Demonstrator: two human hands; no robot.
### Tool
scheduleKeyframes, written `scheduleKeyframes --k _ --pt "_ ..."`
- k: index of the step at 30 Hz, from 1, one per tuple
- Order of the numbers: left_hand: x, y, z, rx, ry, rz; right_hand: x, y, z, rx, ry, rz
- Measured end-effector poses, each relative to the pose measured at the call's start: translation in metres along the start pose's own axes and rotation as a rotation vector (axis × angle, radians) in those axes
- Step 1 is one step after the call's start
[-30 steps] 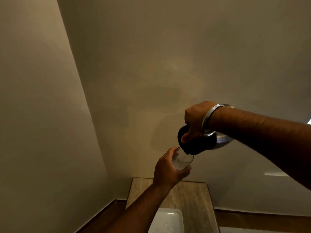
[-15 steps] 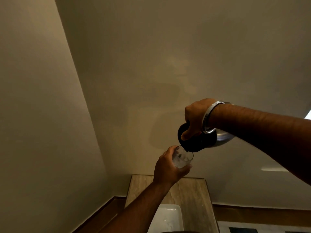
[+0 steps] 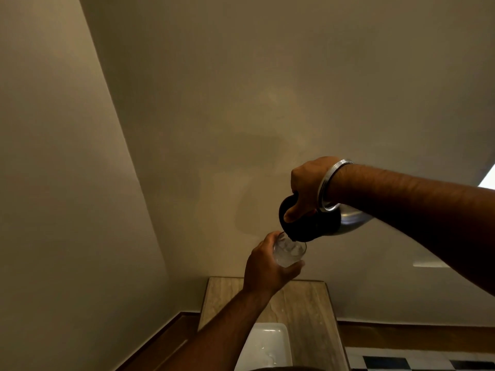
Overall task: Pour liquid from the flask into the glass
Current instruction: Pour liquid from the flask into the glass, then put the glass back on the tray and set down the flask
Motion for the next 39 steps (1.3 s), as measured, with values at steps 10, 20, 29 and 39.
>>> scheduleKeyframes --k 10,20,29,39 --pt "0.010 -0.001 -0.001 -0.040 0.037 0.051 -0.024 -0.023 0.018 0.112 -0.025 0.288" --pt "0.031 -0.020 -0.013 -0.063 0.171 0.143 -0.077 -0.128 0.031 0.281 -0.228 0.875" --pt "0.077 -0.048 -0.053 -0.041 0.362 0.231 -0.073 -0.273 0.020 0.248 -0.591 1.449" --pt "0.155 -0.050 -0.102 0.099 0.508 0.330 -0.020 -0.405 -0.043 -0.023 -1.042 1.772"
Point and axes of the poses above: each hand's wrist, its own z-axis towards the middle knuckle, its own y-axis out of the back of the hand, x = y × z, the point moved 6 cm from there along z, towards the middle knuckle, and after that the axes turned 3 degrees about -y, right-handed, at the moved point
